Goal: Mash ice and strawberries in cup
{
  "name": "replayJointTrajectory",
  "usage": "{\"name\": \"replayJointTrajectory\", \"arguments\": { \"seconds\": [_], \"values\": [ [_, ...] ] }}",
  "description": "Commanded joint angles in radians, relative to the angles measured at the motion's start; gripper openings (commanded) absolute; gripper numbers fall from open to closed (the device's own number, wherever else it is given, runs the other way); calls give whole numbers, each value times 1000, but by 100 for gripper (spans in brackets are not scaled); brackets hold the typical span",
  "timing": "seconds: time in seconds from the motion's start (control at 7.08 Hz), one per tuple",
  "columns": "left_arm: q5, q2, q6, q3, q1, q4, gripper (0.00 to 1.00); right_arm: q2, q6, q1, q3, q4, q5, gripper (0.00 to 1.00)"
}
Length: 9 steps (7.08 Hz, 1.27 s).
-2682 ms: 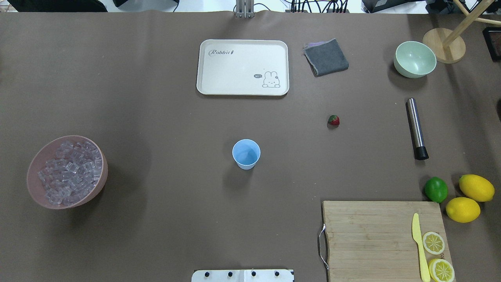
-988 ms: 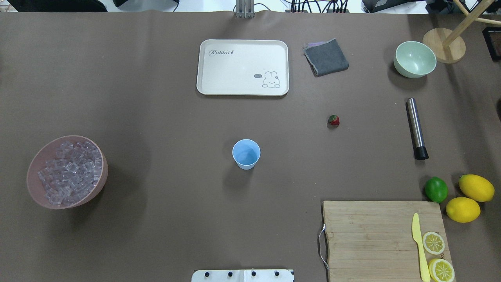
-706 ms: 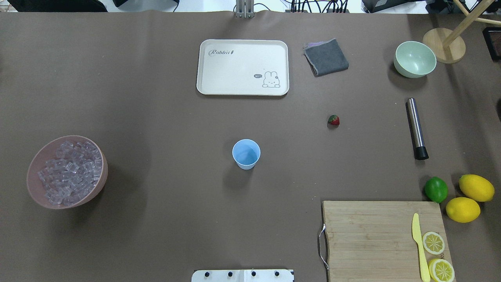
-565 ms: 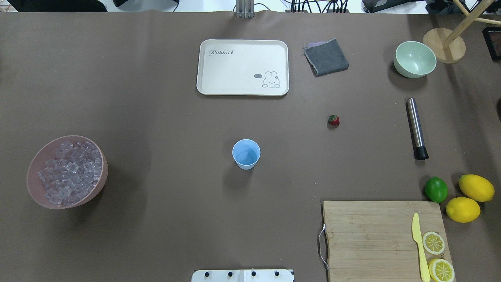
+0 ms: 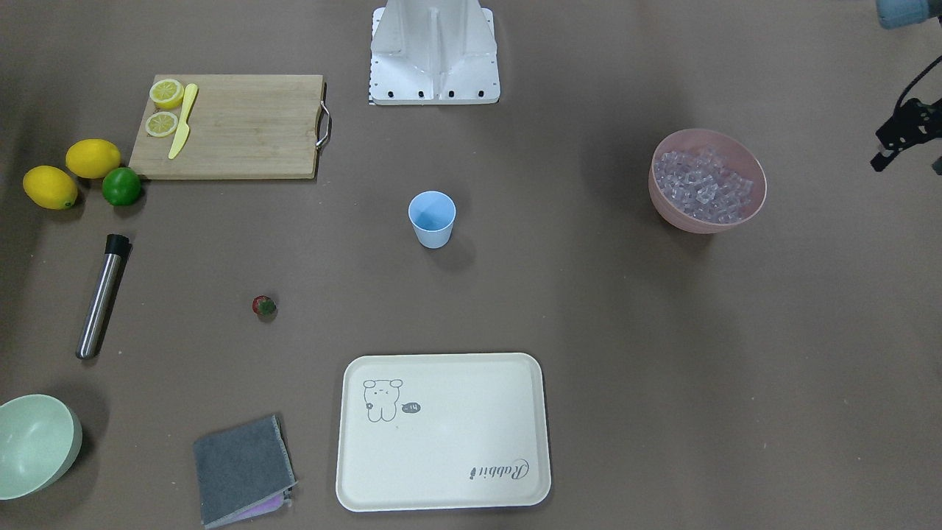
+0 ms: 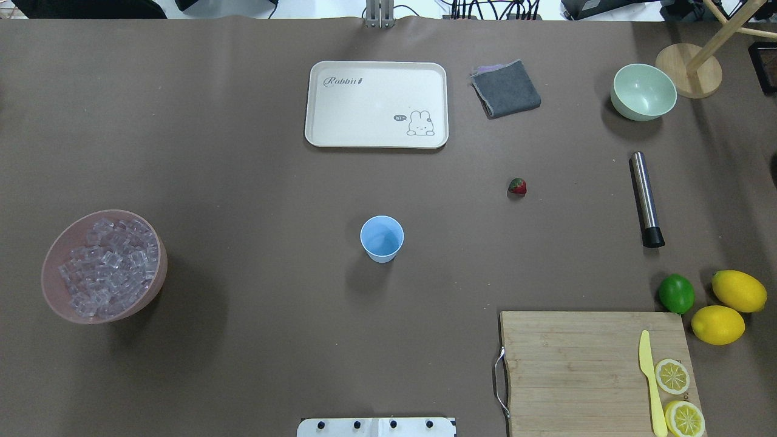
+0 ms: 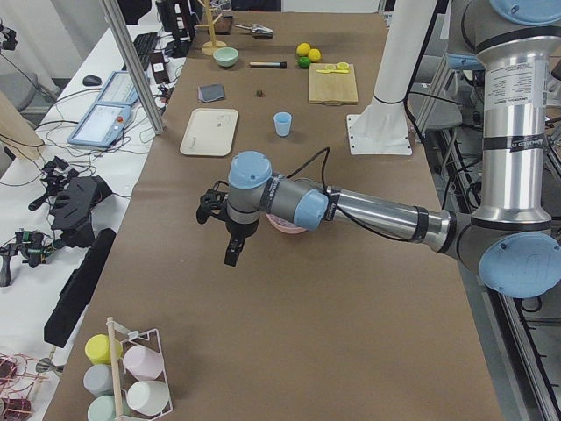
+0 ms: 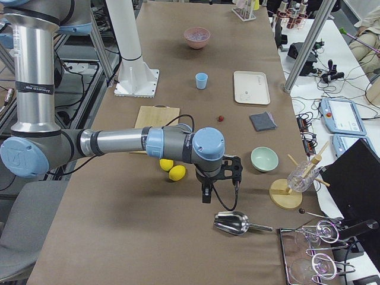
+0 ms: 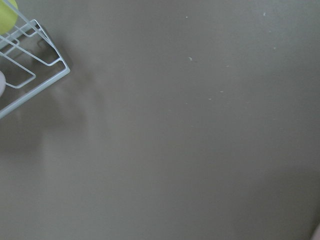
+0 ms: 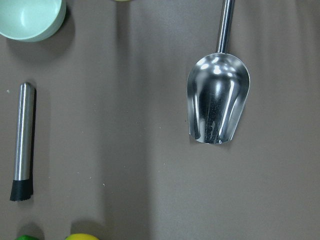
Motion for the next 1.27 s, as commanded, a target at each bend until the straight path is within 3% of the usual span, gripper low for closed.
{"name": "replayJointTrajectory", "arguments": {
  "seconds": [0.0, 0.28, 0.42, 0.99, 1.13],
  "values": [
    [120, 24, -259, -103, 197, -11, 98, 0, 0, -11, -1, 0, 1, 100],
    [230, 13, -411, -108, 382, -11, 98, 0, 0, -22, -1, 0, 1, 100],
    [235, -11, -465, -106, 430, -11, 98, 0, 2, -27, -1, 0, -1, 100],
    [252, -99, -488, -33, 487, -8, 95, 2, 2, -47, -1, 2, -2, 100],
    [262, -114, -488, -10, 489, -8, 91, 2, 2, -47, -2, 2, -2, 100]
  ]
}}
